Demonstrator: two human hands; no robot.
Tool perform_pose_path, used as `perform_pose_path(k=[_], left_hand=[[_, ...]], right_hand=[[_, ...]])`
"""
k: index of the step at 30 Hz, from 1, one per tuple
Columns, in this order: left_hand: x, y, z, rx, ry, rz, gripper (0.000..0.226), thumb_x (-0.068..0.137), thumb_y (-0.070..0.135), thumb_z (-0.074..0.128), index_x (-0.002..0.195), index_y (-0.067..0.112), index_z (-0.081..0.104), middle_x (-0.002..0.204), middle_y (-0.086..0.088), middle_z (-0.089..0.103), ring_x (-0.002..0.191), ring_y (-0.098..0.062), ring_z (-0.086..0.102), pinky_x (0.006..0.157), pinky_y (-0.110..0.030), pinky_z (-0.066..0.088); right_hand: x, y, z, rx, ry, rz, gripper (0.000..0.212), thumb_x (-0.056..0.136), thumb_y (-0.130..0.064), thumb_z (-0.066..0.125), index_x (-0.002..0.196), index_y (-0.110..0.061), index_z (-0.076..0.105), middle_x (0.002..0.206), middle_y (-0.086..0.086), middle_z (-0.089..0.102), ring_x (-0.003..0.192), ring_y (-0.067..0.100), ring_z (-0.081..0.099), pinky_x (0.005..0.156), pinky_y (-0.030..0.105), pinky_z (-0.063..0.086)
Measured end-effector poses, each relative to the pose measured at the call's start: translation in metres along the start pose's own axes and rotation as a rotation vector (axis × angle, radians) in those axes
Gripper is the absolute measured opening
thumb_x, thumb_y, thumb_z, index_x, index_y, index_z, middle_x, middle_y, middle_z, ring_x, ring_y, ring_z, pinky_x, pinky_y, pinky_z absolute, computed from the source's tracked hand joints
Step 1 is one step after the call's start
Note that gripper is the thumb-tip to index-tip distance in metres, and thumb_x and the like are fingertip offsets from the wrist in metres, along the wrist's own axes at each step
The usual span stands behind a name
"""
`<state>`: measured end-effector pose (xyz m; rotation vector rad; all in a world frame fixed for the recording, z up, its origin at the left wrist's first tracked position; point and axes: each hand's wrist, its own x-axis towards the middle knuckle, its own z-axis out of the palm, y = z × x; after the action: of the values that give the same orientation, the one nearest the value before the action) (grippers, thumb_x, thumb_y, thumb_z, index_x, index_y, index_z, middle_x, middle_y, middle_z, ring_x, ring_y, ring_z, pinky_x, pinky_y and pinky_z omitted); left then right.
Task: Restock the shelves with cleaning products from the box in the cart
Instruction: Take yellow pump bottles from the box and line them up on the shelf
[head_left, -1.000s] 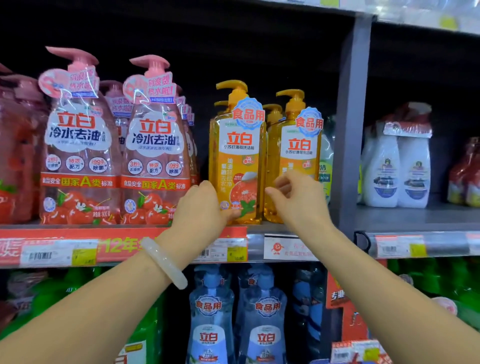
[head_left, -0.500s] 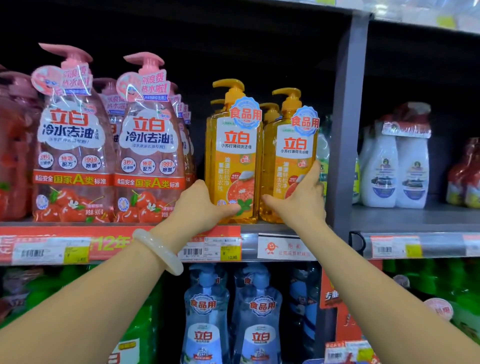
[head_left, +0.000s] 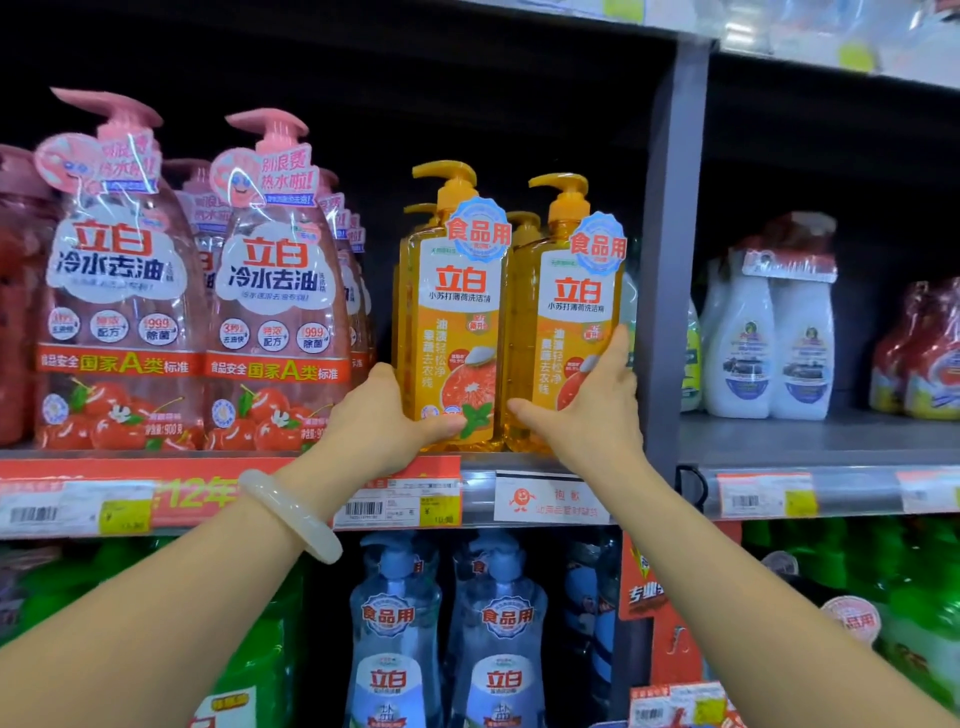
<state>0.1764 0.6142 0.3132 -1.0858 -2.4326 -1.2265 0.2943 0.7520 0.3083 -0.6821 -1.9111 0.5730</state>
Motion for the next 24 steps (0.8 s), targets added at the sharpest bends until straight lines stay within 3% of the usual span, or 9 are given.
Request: perform_pose_path(k=[7,11,14,17,19,22,24], left_hand=[[-0.002,0.0,0.003,0.042,0.047,0.028,0.061,0.074,0.05,0.072,0.114,0.012,0.047,0.113,-0.005,0.061,0.1,-0.023,0.059,0.083,-0.037,0.051],[-0.024,-0.003,0.01,0.003,0.249,0.27,0.058,0.079,0.034,0.073,0.127,0.016,0.045,0.123,-0.004,0.057,0.11,-0.019,0.055,0.087,-0.029,0.044],[-0.046,-0.016,0.005,0.092,0.427,0.483,0.057,0.083,0.026,0.066,0.133,0.006,0.047,0.131,-0.012,0.053,0.12,-0.025,0.049,0.099,-0.029,0.036],[-0.074,-0.049,-0.018,0.335,0.482,0.57,0.057,0.076,0.028,0.05,0.122,-0.006,0.055,0.123,-0.022,0.058,0.117,-0.025,0.042,0.102,-0.027,0.028],[-0.101,-0.083,-0.039,0.488,0.47,0.504,0.055,0.073,0.027,0.056,0.116,-0.007,0.059,0.118,-0.024,0.061,0.114,-0.028,0.045,0.101,-0.03,0.03],[-0.155,-0.145,-0.071,0.743,0.343,0.258,0.059,0.055,0.026,0.072,0.103,-0.007,0.065,0.104,-0.024,0.066,0.097,-0.039,0.064,0.087,-0.038,0.051],[-0.202,-0.191,-0.089,0.875,0.202,0.043,0.059,0.047,0.024,0.079,0.097,-0.004,0.067,0.099,-0.021,0.068,0.09,-0.038,0.067,0.081,-0.043,0.056]], right_hand=[[-0.007,-0.002,-0.007,-0.024,-0.034,-0.011,0.123,0.072,-0.045,0.077,0.149,-0.021,-0.015,0.151,0.012,0.019,0.137,0.03,0.026,0.109,0.049,0.031],[-0.036,-0.021,-0.006,-0.168,0.057,-0.336,0.095,0.084,-0.039,0.066,0.151,-0.015,0.003,0.157,0.011,0.008,0.146,0.026,0.006,0.118,0.039,0.011],[-0.063,-0.045,0.004,-0.104,0.036,-0.584,0.062,0.083,-0.024,0.063,0.139,-0.007,0.041,0.146,0.017,0.034,0.138,0.035,0.03,0.111,0.043,0.027],[-0.092,-0.059,0.028,-0.075,-0.116,-0.669,0.049,0.076,-0.015,0.059,0.122,-0.002,0.055,0.128,0.022,0.05,0.117,0.041,0.05,0.098,0.051,0.045],[-0.117,-0.072,0.05,-0.087,-0.271,-0.739,0.044,0.078,-0.016,0.06,0.119,-0.003,0.055,0.122,0.019,0.051,0.109,0.041,0.053,0.091,0.051,0.048],[-0.166,-0.094,0.093,-0.14,-0.618,-0.854,0.047,0.091,-0.03,0.054,0.133,-0.012,0.041,0.133,0.008,0.036,0.123,0.03,0.039,0.101,0.042,0.038],[-0.211,-0.111,0.126,-0.129,-0.781,-0.904,0.049,0.092,-0.035,0.053,0.134,-0.015,0.038,0.134,0.006,0.035,0.125,0.027,0.037,0.102,0.038,0.037]])
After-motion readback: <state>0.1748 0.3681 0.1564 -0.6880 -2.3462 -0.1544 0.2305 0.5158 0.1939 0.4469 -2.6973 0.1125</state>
